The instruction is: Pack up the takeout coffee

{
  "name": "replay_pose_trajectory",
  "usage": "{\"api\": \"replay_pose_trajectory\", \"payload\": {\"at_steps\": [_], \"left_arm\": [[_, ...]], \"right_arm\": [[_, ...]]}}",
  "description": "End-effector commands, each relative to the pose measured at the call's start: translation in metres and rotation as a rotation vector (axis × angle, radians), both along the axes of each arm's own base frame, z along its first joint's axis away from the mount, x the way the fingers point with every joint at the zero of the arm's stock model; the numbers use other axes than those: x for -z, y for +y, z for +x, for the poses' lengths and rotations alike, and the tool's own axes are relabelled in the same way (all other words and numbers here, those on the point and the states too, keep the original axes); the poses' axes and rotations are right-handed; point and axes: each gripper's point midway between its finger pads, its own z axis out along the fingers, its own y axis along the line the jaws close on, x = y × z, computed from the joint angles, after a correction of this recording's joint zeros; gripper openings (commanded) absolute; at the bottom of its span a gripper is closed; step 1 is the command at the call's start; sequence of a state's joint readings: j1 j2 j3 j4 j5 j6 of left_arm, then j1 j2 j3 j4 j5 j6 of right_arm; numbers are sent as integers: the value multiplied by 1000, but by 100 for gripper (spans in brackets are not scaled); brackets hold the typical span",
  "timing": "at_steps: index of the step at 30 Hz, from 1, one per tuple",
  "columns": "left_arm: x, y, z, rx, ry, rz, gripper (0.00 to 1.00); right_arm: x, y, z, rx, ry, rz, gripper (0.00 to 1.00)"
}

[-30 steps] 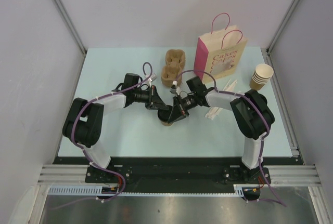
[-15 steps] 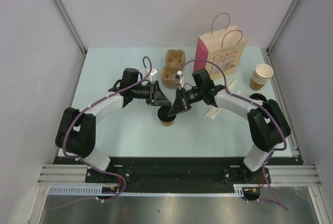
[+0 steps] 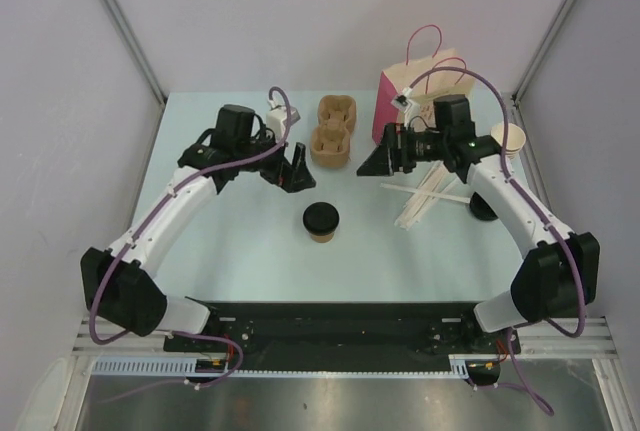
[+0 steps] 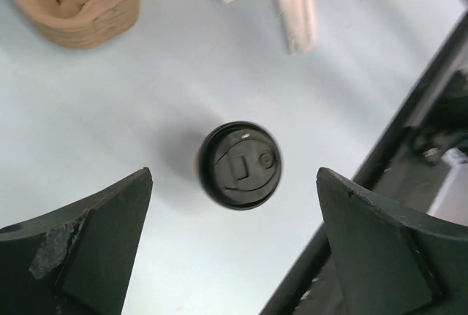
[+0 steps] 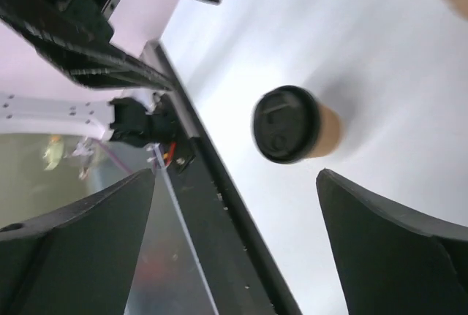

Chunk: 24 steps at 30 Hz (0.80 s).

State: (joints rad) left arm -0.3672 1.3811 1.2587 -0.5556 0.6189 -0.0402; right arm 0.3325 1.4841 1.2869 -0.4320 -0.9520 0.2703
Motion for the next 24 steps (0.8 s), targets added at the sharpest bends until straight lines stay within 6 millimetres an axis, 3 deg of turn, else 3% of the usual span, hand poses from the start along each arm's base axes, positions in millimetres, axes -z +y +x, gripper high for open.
{"api": "replay_pose_trajectory", "payload": {"at_steps": [1,5,9,17,24], "left_arm": [[19,11,-8,63,-109,285,99],[42,-4,-19,119,-106,391,100],[62,-15,-26,147,-63,431,100],[80,-37,-33,194,-48,465,100],[94,-43,-30,197,-24,477,100]], "right_arm": [[-12,-36,10,114,-98,-101,100],[-13,-55,18,173,-140,-141,100],[-14,-61,21,189,-163,-158,100],[-15,-61,21,189,-170,-156,100],[-13,-61,21,185,-169,-158,100]]}}
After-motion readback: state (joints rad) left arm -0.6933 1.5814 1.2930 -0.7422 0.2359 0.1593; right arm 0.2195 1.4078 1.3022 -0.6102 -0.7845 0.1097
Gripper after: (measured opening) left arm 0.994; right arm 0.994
